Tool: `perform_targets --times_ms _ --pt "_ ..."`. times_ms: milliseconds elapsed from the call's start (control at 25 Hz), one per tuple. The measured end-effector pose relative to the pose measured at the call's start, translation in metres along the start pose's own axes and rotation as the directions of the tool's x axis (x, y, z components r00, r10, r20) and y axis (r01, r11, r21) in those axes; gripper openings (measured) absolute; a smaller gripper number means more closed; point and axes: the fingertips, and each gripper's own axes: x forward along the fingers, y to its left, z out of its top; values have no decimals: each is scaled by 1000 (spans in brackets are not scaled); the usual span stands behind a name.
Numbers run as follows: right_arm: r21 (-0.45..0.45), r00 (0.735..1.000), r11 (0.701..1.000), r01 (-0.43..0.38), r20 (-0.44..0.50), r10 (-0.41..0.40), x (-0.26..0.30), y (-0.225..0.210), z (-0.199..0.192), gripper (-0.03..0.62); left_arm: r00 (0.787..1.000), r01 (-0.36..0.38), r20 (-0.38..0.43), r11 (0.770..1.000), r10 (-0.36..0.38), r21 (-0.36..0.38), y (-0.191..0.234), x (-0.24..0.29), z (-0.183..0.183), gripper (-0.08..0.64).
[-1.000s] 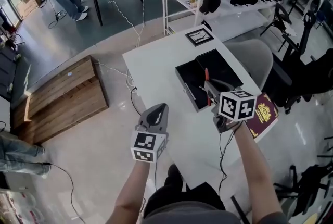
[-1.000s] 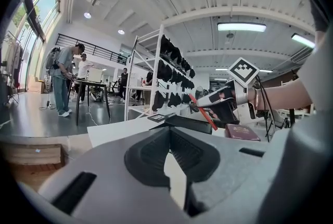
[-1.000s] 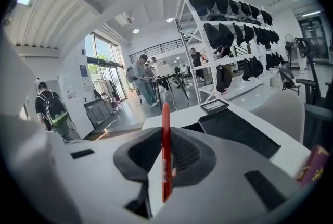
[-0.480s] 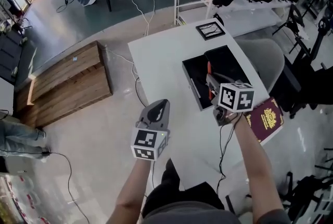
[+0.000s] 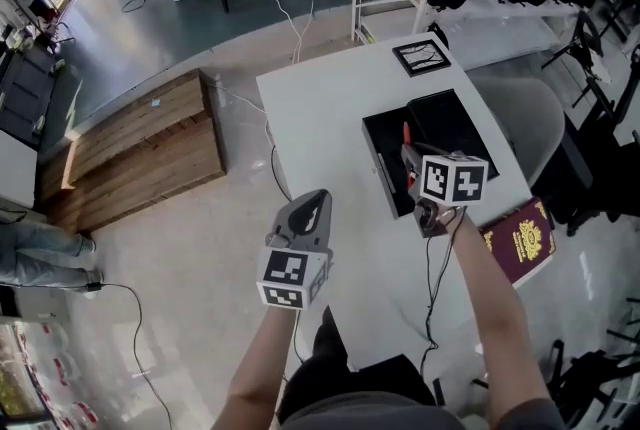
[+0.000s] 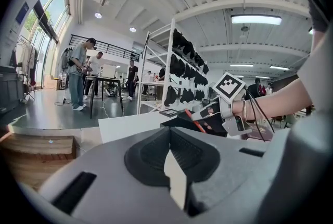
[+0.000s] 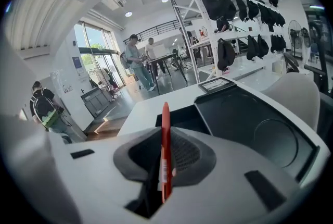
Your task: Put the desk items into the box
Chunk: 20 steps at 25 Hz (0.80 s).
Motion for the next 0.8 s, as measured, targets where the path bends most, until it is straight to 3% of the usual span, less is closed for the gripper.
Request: perform_targets --times_ms 800 --pt "-22 982 998 52 -182 -55 49 -19 -30 55 999 -27 -32 1000 27 -9 5 12 -10 6"
